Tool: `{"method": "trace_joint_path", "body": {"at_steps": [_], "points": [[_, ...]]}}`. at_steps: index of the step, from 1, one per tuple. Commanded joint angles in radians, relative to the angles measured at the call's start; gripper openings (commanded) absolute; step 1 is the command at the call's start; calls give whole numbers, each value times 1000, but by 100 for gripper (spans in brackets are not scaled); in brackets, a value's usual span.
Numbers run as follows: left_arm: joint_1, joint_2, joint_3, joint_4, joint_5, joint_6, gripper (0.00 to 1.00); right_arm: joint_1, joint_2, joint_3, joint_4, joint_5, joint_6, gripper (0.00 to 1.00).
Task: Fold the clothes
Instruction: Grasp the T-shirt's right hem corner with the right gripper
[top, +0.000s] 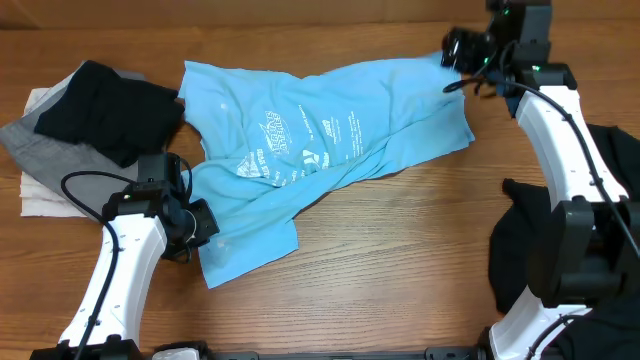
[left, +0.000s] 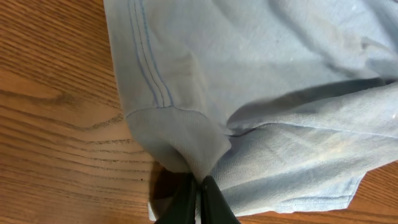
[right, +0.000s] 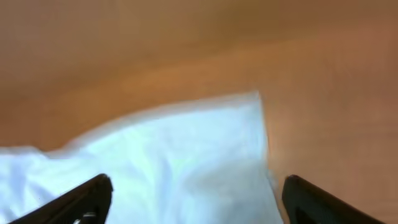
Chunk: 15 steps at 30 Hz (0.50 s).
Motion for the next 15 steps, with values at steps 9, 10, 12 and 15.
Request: {"method": "trace_joint_path", "body": {"at_steps": [9,10,12,15], "points": [[0,-8,13,-1,5,22,4,-19,121,-9,-159,91,6,54],[0,-8,13,-2,5,22,4,-19,141,-9,-142,90,12,53],[0,-8,13,-3,5,22,4,-19,172,-9,-123,90,13,53],[0,-8,13,-1,5,22,4,-13,237,-9,-92,74,13,54]]}}
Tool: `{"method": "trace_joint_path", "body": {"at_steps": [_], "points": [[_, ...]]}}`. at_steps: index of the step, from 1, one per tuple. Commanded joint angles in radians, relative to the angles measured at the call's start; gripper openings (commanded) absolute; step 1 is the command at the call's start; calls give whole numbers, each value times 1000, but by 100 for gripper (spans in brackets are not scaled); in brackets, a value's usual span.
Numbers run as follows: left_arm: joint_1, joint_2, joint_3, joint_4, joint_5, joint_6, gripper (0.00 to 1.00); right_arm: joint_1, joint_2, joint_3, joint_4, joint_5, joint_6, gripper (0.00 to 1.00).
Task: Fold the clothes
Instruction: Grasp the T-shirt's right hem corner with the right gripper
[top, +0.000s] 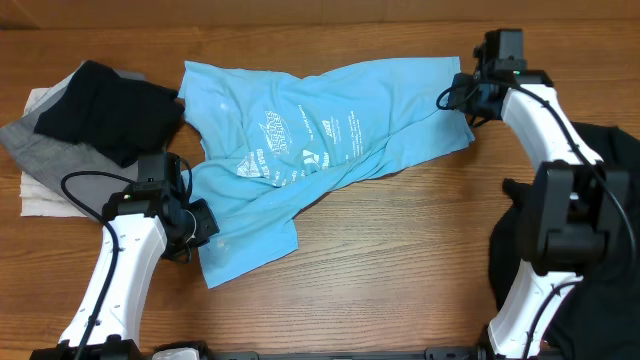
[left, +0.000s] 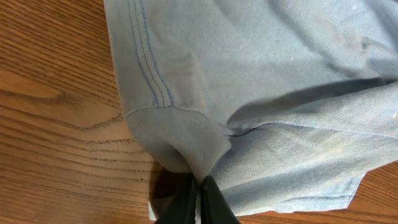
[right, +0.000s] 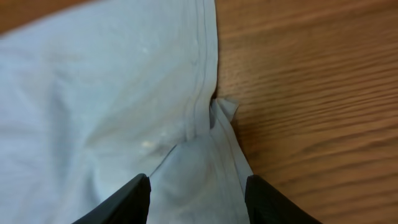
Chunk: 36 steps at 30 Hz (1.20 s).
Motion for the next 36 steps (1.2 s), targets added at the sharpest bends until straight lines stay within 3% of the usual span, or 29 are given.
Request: {"method": "trace_joint_path", "body": {"at_steps": [1,5,7,8,9,10,11,15,19,21,25,26,30,33,36], "points": [[0,-8,13,1,5,22,4,3,69,2,31,-22,3,57],[0,-8,13,3,5,22,4,3,105,2,52,-46,4,59],[0,-8,13,4,5,22,4,3,117,2,63,-48,3,56],[0,-8,13,3,5,22,4,3,119,2,64,-48,3,43],[0,-8,13,3,5,22,4,3,119,2,59,-47,3,19],[0,-8,13,3,5,22,4,3,116,2,50,-45,3,5],[0,-8,13,3,5,22,4,3,108,4,28,-36,3,4],[0,-8,13,3,5,22,4,-21,16,47,-142,134,95,4],[0,-8,13,5,4,22,4,-55,-87,115,-406,129,94,4],[0,-8,13,4,5,22,4,-68,-131,124,-605,130,94,23],[0,-8,13,5,5,22,4,-72,-142,111,-819,125,94,21],[0,-8,13,5,5,22,4,-72,-142,95,-856,125,94,26],[0,-8,13,3,4,23,4,-72,-142,37,-921,125,82,33],[0,-8,13,5,5,22,4,-73,-141,8,-865,125,83,44],[0,-8,13,6,5,23,4,-73,-140,5,-761,97,82,47]]}}
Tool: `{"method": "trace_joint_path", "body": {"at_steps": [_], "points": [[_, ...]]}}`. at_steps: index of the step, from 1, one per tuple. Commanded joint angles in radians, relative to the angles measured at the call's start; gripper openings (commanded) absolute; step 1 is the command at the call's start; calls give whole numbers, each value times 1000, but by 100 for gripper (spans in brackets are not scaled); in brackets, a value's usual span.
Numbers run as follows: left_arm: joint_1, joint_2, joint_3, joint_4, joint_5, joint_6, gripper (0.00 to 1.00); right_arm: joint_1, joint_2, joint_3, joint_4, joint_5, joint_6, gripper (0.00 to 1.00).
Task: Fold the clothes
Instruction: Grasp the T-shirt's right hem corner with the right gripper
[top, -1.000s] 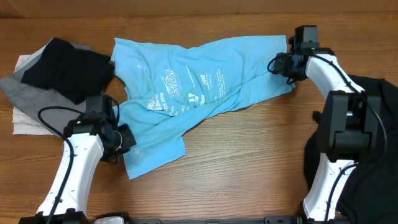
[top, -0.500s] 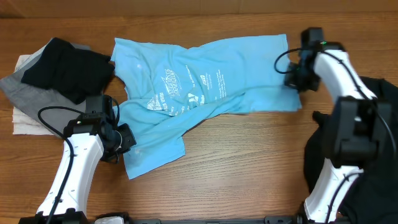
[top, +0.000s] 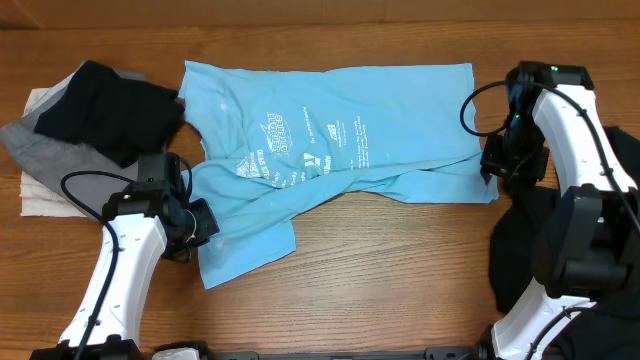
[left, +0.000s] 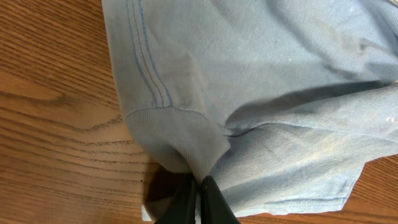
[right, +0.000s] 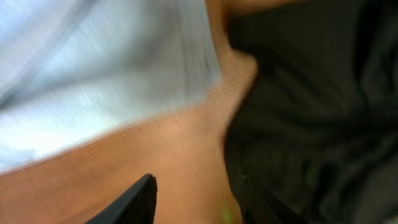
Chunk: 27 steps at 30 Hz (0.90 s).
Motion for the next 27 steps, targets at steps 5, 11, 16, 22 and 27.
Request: {"method": "trace_joint_path", "body": {"at_steps": [5,11,16,22,27], "points": [[0,-8,13,1,5,22,4,2,8,-4,236,-59,3,41],[0,-8,13,2,5,22,4,0,57,-5,297,-69,125,38],[0,-8,13,3,5,22,4,0,115,-5,339,-72,216,39],[0,-8,13,2,5,22,4,-14,159,-5,436,-65,336,44],[0,-8,13,2,5,22,4,-24,164,-5,459,-59,382,43]]}}
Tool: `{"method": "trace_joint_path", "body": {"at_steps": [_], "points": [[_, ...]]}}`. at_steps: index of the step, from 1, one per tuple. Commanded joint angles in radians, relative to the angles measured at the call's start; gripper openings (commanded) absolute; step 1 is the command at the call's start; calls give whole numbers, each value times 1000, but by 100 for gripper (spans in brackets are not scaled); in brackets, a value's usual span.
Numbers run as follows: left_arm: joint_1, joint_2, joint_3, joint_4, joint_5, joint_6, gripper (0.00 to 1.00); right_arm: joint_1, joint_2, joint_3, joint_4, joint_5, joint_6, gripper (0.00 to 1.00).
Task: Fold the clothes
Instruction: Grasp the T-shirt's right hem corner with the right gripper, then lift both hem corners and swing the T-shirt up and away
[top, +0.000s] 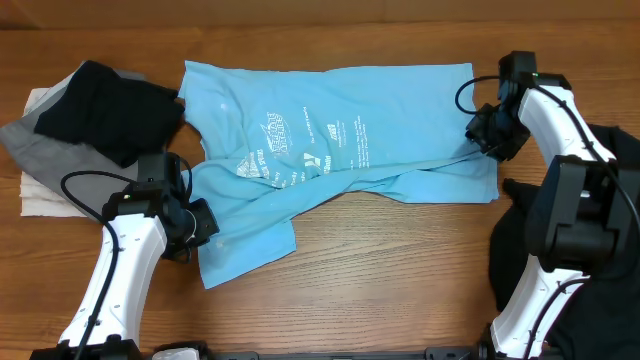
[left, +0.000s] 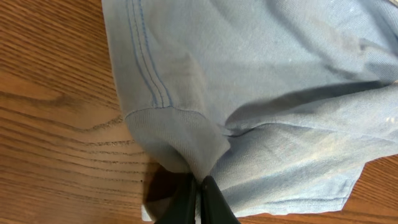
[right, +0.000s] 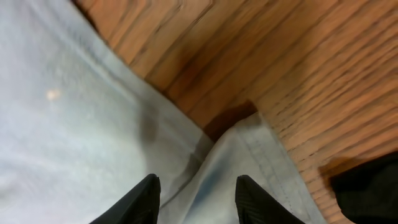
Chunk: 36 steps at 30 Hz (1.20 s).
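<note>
A light blue T-shirt (top: 330, 130) with white print lies spread across the table, its lower left part bunched. My left gripper (top: 196, 224) is at the shirt's lower left, shut on a fold of the hemmed blue fabric (left: 186, 149); the closed tips (left: 199, 190) pinch it against the wood. My right gripper (top: 484, 134) hovers open over the shirt's right edge, and in the wrist view both fingers (right: 140, 198) stand apart above a folded blue hem (right: 249, 149), the gripper (right: 198, 200) holding nothing.
A pile of black (top: 105, 105) and grey (top: 35, 140) clothes on a white cloth (top: 40, 195) sits at the far left. More black clothing (top: 600, 190) lies at the right edge beside the right arm. Bare wood (top: 400, 270) runs along the front.
My right gripper has moved from the shirt's lower right corner, next to the black clothing, up to the middle of the right edge. It is still open. The left gripper and shirt are unchanged.
The shirt's right part first lay bunched diagonally, with my right gripper open at its far right corner, then lower on that corner. Later the right part lay spread square with the gripper at its lower corner; now it hovers at the right edge. The left gripper held its fold throughout.
</note>
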Motion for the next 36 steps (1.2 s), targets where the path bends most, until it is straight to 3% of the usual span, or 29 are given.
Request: {"method": "trace_joint_path", "body": {"at_steps": [1,17,23,28,34,36], "points": [[0,-8,13,1,5,22,4,-11,10,0,4,19,79,43],[0,-8,13,2,5,22,4,-24,64,0,43,78,113,42],[0,-8,13,2,5,22,4,-31,77,0,32,79,112,27],[0,-8,13,2,5,22,4,-31,103,0,18,78,112,25],[0,-8,13,2,5,22,4,-31,118,0,5,78,112,4],[0,-8,13,4,5,22,4,-32,118,0,4,77,112,4]]}}
